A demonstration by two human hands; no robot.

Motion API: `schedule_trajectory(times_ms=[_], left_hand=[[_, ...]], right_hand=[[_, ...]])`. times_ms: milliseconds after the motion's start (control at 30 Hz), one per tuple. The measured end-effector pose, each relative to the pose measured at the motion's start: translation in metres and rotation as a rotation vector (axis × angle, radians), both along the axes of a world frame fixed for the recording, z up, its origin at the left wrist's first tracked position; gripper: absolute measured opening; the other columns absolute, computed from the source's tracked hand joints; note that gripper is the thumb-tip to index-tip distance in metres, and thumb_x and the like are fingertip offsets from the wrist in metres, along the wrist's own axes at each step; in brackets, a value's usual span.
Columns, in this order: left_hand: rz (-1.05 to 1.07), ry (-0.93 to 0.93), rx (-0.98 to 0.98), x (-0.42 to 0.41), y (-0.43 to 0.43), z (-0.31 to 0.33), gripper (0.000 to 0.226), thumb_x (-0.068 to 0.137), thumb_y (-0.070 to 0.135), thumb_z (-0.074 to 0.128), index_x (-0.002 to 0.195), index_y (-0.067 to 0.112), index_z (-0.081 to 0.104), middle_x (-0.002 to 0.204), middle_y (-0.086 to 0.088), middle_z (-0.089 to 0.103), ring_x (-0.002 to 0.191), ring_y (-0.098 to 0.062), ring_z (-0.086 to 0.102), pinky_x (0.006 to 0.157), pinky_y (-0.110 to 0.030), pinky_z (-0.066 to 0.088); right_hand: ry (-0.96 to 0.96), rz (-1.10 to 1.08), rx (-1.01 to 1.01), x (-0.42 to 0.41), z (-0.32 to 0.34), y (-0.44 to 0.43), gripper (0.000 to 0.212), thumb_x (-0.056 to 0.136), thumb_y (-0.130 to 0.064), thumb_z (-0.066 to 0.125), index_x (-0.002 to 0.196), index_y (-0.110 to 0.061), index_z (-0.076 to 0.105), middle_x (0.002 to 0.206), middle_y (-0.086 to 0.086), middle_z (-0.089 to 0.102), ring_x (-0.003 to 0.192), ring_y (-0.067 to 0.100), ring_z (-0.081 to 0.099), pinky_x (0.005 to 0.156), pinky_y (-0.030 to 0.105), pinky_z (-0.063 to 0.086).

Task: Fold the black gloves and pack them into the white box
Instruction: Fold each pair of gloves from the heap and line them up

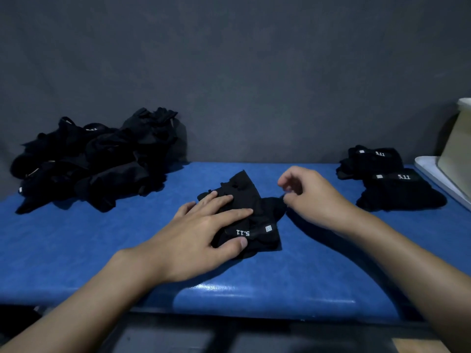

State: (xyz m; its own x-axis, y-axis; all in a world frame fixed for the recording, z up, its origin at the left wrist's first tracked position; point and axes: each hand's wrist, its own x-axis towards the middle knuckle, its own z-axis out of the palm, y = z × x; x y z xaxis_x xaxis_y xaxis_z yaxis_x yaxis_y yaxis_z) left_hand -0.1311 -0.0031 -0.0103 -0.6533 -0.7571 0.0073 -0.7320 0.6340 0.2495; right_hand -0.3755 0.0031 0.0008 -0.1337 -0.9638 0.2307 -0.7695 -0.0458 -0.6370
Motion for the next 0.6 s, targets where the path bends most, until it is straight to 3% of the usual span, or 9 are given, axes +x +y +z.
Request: schedule_trajectory(times_ms=[100, 167, 233, 300, 367, 467, 600], left_hand=[[0.0, 0.024, -0.009, 0.0, -0.001, -0.001, 0.079, 0.073, 0.081, 0.019, 0.148, 0.057, 0.017, 0.164, 0.017, 0.009, 0.151, -0.004, -0.008, 0.123, -0.042, 0.006], [0.001, 0.047, -0.015, 0.001, -0.001, -0.001, 0.081, 0.073, 0.081, 0.02, 0.149, 0.053, 0.021, 0.163, 0.017, 0.011, 0.151, -0.004, -0.005, 0.123, -0.041, 0.008], [0.011, 0.084, -0.029, 0.003, -0.002, 0.001, 0.082, 0.075, 0.08, 0.019, 0.149, 0.048, 0.027, 0.162, 0.018, 0.016, 0.15, -0.003, 0.0, 0.122, -0.038, 0.011], [0.029, 0.131, -0.056, 0.005, -0.002, 0.002, 0.08, 0.077, 0.078, 0.018, 0.148, 0.043, 0.034, 0.158, 0.019, 0.023, 0.148, 0.0, 0.008, 0.121, -0.034, 0.015], [0.051, 0.155, -0.076, 0.007, -0.003, 0.004, 0.08, 0.078, 0.076, 0.017, 0.146, 0.04, 0.039, 0.156, 0.018, 0.029, 0.145, 0.002, 0.015, 0.119, -0.032, 0.018], [0.074, 0.133, -0.062, 0.011, -0.003, 0.003, 0.084, 0.076, 0.077, 0.017, 0.147, 0.039, 0.037, 0.157, 0.017, 0.028, 0.145, 0.0, 0.017, 0.119, -0.032, 0.018], [0.075, 0.072, -0.03, 0.014, -0.006, -0.001, 0.09, 0.074, 0.08, 0.015, 0.152, 0.037, 0.029, 0.162, 0.017, 0.019, 0.149, 0.0, 0.008, 0.122, -0.038, 0.014]], right_hand=[[-0.121, 0.181, -0.141, 0.01, 0.005, 0.003, 0.03, 0.088, -0.005, 0.059, 0.091, -0.035, 0.059, 0.102, -0.016, 0.061, 0.103, 0.001, 0.055, 0.077, 0.009, 0.04], [-0.107, 0.312, -0.153, 0.018, 0.004, 0.002, 0.023, 0.089, -0.013, 0.064, 0.096, -0.035, 0.063, 0.112, -0.015, 0.059, 0.111, -0.001, 0.052, 0.084, 0.006, 0.036], [-0.017, 0.357, -0.206, 0.022, -0.002, -0.002, 0.017, 0.084, -0.025, 0.064, 0.098, -0.034, 0.066, 0.122, -0.018, 0.057, 0.121, 0.005, 0.047, 0.103, 0.023, 0.035], [0.02, 0.381, -0.26, 0.024, -0.005, -0.004, 0.022, 0.08, -0.03, 0.062, 0.1, -0.03, 0.069, 0.126, -0.019, 0.058, 0.125, 0.006, 0.045, 0.109, 0.041, 0.034], [0.049, 0.392, -0.205, 0.025, -0.003, -0.004, 0.034, 0.077, -0.045, 0.06, 0.108, -0.032, 0.068, 0.123, -0.021, 0.06, 0.127, 0.003, 0.044, 0.11, 0.044, 0.034], [0.249, 0.352, -0.021, 0.02, -0.005, -0.005, 0.059, 0.074, -0.067, 0.052, 0.126, -0.038, 0.059, 0.129, -0.029, 0.052, 0.132, 0.0, 0.034, 0.114, 0.044, 0.025], [0.339, 0.329, 0.113, 0.012, -0.008, -0.008, 0.061, 0.087, -0.065, 0.053, 0.142, -0.038, 0.045, 0.148, -0.026, 0.039, 0.14, 0.004, 0.025, 0.118, 0.043, 0.016]])
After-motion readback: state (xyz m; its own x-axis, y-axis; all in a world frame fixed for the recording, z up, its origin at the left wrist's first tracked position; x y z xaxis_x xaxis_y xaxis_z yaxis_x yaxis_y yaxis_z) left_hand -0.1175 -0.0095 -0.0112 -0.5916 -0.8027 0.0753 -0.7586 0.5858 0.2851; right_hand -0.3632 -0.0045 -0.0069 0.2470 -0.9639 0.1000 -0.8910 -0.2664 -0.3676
